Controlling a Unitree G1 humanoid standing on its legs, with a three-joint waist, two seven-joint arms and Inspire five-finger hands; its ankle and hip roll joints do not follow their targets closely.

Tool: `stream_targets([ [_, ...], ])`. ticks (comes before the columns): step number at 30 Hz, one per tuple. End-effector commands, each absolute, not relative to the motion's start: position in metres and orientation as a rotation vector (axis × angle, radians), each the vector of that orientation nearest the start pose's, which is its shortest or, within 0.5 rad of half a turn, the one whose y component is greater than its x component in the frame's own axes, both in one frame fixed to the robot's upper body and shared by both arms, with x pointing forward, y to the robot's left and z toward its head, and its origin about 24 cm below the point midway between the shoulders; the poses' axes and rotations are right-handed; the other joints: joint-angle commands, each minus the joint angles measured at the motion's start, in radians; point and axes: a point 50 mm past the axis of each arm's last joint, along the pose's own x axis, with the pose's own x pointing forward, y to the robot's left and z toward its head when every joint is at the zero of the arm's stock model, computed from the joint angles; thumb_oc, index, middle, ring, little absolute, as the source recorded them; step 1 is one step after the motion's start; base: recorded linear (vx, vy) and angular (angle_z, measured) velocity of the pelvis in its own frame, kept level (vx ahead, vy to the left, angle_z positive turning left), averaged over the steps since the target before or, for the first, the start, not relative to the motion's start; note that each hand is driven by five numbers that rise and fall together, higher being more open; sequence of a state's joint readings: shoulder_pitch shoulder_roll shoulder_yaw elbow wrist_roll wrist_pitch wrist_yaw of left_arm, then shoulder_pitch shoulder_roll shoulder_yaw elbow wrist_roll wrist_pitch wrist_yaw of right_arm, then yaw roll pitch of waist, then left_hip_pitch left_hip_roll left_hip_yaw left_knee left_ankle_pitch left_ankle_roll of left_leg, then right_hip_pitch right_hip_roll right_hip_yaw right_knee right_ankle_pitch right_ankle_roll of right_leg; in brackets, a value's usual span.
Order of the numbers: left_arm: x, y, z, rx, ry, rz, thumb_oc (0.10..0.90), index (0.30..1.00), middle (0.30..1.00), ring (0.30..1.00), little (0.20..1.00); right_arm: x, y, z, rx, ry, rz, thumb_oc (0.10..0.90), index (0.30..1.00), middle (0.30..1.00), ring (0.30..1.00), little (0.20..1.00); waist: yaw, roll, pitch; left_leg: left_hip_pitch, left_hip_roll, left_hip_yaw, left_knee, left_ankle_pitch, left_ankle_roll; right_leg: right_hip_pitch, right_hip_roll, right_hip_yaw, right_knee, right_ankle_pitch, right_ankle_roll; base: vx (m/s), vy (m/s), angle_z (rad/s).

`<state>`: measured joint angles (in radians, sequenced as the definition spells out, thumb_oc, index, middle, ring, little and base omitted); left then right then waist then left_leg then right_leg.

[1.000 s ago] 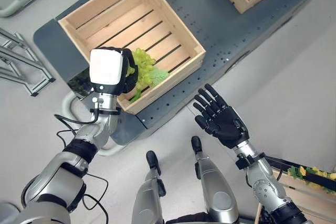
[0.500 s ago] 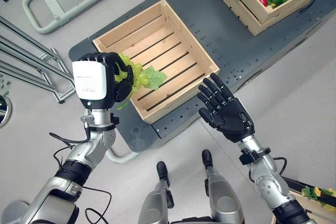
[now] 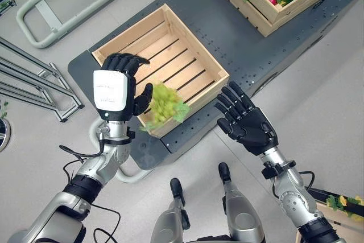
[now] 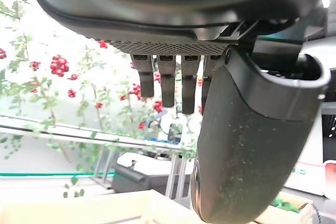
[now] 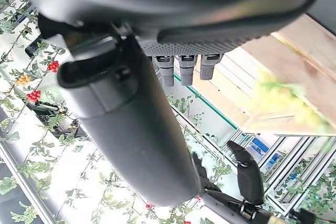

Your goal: Pick up the fruits from the basket on one side to the basket on the other side

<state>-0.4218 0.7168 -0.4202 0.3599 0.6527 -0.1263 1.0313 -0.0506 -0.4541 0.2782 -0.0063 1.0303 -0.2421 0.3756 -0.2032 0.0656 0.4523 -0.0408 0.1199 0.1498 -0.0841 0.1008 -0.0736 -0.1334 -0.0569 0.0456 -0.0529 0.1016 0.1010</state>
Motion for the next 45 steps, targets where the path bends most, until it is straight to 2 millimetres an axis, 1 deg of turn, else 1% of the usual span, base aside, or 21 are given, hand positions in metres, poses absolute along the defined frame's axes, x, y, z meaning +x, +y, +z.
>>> stream_targets([
  [1,0.305,0.223,0.156,1.172,-0.975,0.620,0.800,0.900,0.900,0.900,0.900,0.242,-0.160,0.095,0.613,-0.320,0.616,0.800,0.900,0.900,0.900,0.900,-0.011,-0.020,-0.138,-0.042,0.023,-0.012,0.030,0.026,-0.014,-0.002,-0.008,0.030,0.011,-0.006,-0.038,0.02,0.032,-0.06],
  [5,0.309,0.221,0.151,1.179,-0.932,0.603,0.800,0.900,0.900,0.900,0.900,0.242,-0.162,0.094,0.606,-0.315,0.619,0.800,0.900,0.900,0.900,0.900,-0.019,-0.015,-0.131,-0.045,0.021,-0.007,0.033,0.027,-0.015,-0.006,-0.011,0.033,0.013,-0.007,-0.037,0.02,0.023,-0.07],
  [9,0.317,0.227,0.140,1.202,-0.800,0.568,0.800,0.900,0.900,0.900,0.900,0.244,-0.163,0.094,0.608,-0.308,0.622,0.800,0.900,0.900,0.900,0.900,-0.029,-0.013,-0.124,-0.052,0.022,0.000,0.039,0.027,-0.017,-0.015,-0.012,0.035,0.017,-0.006,-0.036,0.01,0.002,-0.03],
  [11,0.322,0.229,0.135,1.237,-0.752,0.546,0.800,0.900,0.900,0.900,0.900,0.245,-0.163,0.094,0.604,-0.302,0.630,0.800,0.900,0.900,0.900,0.900,-0.037,-0.012,-0.118,-0.054,0.022,0.006,0.042,0.027,-0.017,-0.021,-0.013,0.037,0.020,-0.007,-0.036,0.00,0.017,-0.01],
  [14,0.327,0.232,0.133,1.282,-0.699,0.516,0.800,0.900,0.900,0.900,0.900,0.245,-0.163,0.095,0.591,-0.297,0.636,0.800,0.900,0.900,0.900,0.900,-0.045,-0.008,-0.111,-0.062,0.023,0.013,0.051,0.027,-0.019,-0.033,-0.014,0.039,0.027,-0.006,-0.037,-0.01,0.039,-0.04],
  [15,0.331,0.234,0.132,1.328,-0.648,0.490,0.800,0.900,0.900,0.900,0.900,0.246,-0.163,0.095,0.584,-0.296,0.638,0.800,0.900,0.900,0.900,0.900,-0.051,-0.006,-0.105,-0.067,0.023,0.017,0.057,0.026,-0.020,-0.041,-0.013,0.041,0.032,-0.006,-0.037,-0.01,0.044,-0.12],
  [17,0.335,0.238,0.130,1.351,-0.593,0.456,0.800,0.900,0.900,0.900,0.900,0.247,-0.165,0.096,0.575,-0.296,0.640,0.800,0.900,0.900,0.900,0.900,-0.055,-0.004,-0.098,-0.076,0.024,0.019,0.068,0.025,-0.021,-0.051,-0.014,0.041,0.041,-0.007,-0.037,-0.02,0.044,-0.14],
  [18,0.340,0.240,0.129,1.384,-0.523,0.403,0.800,0.900,0.900,0.900,0.900,0.249,-0.167,0.098,0.564,-0.297,0.642,0.800,0.900,0.900,0.900,0.900,-0.061,-0.001,-0.090,-0.086,0.024,0.022,0.078,0.026,-0.022,-0.063,-0.015,0.043,0.049,-0.007,-0.038,-0.02,0.043,-0.07],
  [23,0.347,0.248,0.131,1.416,-0.401,0.332,0.800,0.900,0.900,0.900,0.900,0.251,-0.173,0.104,0.538,-0.302,0.640,0.800,0.900,0.900,0.900,0.900,-0.069,0.009,-0.070,-0.101,0.020,0.025,0.090,0.027,-0.020,-0.078,-0.022,0.043,0.056,-0.005,-0.037,-0.02,0.045,-0.02],
  [29,0.354,0.251,0.137,1.402,-0.340,0.314,0.800,0.900,0.900,0.900,0.900,0.253,-0.175,0.107,0.520,-0.303,0.643,0.800,0.900,0.900,0.900,0.900,-0.077,0.019,-0.053,-0.126,0.019,0.023,0.115,0.040,-0.021,-0.103,-0.023,0.043,0.078,-0.008,-0.041,-0.01,0.019,0.00],
  [31,0.359,0.252,0.134,1.409,-0.238,0.259,0.800,0.900,0.900,0.900,0.900,0.253,-0.177,0.107,0.512,-0.300,0.643,0.800,0.900,0.900,0.900,0.900,-0.080,0.022,-0.049,-0.127,0.018,0.022,0.110,0.037,-0.018,-0.104,-0.026,0.044,0.077,-0.009,-0.040,0.00,0.000,0.00],
  [34,0.361,0.251,0.129,1.405,-0.177,0.224,0.800,0.900,0.900,0.900,0.900,0.255,-0.175,0.111,0.505,-0.300,0.650,0.800,0.900,0.900,0.900,0.900,-0.082,0.022,-0.047,-0.129,0.016,0.023,0.103,0.036,-0.017,-0.106,-0.028,0.043,0.074,-0.006,-0.039,0.00,0.000,0.00],
  [37,0.363,0.251,0.128,1.391,-0.143,0.211,0.800,0.900,0.900,0.900,0.900,0.255,-0.173,0.112,0.505,-0.297,0.653,0.800,0.900,0.900,0.900,0.900,-0.083,0.020,-0.044,-0.134,0.018,0.024,0.105,0.038,-0.017,-0.112,-0.028,0.042,0.078,-0.006,-0.038,0.00,0.000,0.00],
  [38,0.365,0.251,0.125,1.395,-0.095,0.199,0.800,0.900,0.900,0.900,0.900,0.255,-0.172,0.112,0.502,-0.293,0.653,0.800,0.900,0.900,0.900,0.900,-0.086,0.021,-0.041,-0.137,0.018,0.022,0.110,0.043,-0.017,-0.114,-0.027,0.042,0.080,-0.006,-0.040,0.00,0.000,0.00],
  [39,0.365,0.251,0.125,1.396,-0.085,0.193,0.800,0.900,0.900,0.900,0.900,0.255,-0.172,0.112,0.502,-0.293,0.655,0.800,0.900,0.900,0.900,0.900,-0.086,0.021,-0.040,-0.137,0.018,0.022,0.110,0.042,-0.017,-0.115,-0.027,0.041,0.081,-0.007,-0.040,0.00,0.000,0.00],
  [42,0.367,0.255,0.124,1.450,-0.024,0.181,0.800,0.900,0.900,0.900,0.900,0.255,-0.173,0.112,0.501,-0.291,0.654,0.800,0.900,0.900,0.900,0.900,-0.089,0.020,-0.036,-0.142,0.018,0.023,0.114,0.044,-0.016,-0.115,-0.028,0.040,0.081,-0.007,-0.040,0.00,0.000,0.00],
  [45,0.368,0.262,0.128,1.507,0.021,0.235,0.800,0.900,0.900,0.900,0.900,0.256,-0.172,0.112,0.501,-0.288,0.656,0.800,0.900,0.900,0.900,0.900,-0.091,0.019,-0.034,-0.143,0.018,0.026,0.109,0.039,-0.015,-0.118,-0.031,0.039,0.080,-0.007,-0.038,0.00,0.000,0.00],
])
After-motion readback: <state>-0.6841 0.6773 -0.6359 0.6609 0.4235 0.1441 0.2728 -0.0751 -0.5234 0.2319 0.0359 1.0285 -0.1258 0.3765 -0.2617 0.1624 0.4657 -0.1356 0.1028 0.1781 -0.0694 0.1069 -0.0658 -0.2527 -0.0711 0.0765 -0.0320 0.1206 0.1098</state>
